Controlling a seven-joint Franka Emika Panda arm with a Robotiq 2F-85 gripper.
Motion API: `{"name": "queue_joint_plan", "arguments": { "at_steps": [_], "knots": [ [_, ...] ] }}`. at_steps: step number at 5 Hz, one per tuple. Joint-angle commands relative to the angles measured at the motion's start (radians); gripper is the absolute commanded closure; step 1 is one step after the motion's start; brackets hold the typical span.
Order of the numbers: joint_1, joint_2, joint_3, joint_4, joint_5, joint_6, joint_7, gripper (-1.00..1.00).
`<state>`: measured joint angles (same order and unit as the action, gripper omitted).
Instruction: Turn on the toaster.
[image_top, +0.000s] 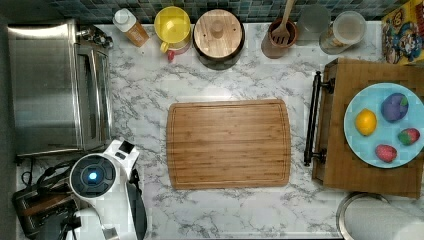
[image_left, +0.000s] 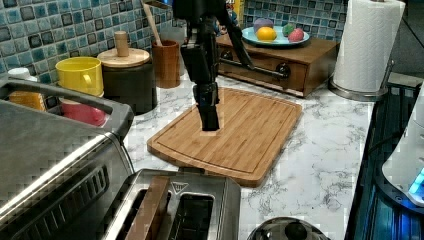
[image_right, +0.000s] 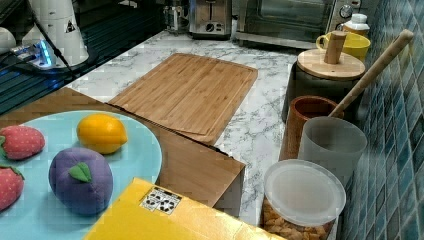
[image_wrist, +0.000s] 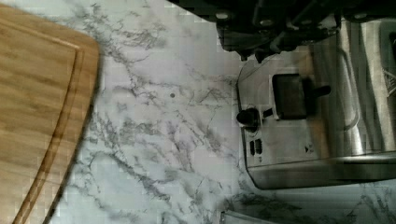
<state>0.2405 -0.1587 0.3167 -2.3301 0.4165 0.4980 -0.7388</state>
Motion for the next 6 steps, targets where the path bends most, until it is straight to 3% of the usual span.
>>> {"name": "queue_joint_plan", "arguments": {
  "at_steps": [1, 4, 6],
  "knots": [
    [0.049, -0.04, 0.023, -0.018, 0.183, 0.082, -0.087, 1.0],
    [0.027, 0.099, 0.064, 0.048, 0.026, 0.164, 0.063, 1.0],
    [0.017, 0.139, 0.067, 0.068, 0.005, 0.209, 0.118, 1.0]
  ]
}}
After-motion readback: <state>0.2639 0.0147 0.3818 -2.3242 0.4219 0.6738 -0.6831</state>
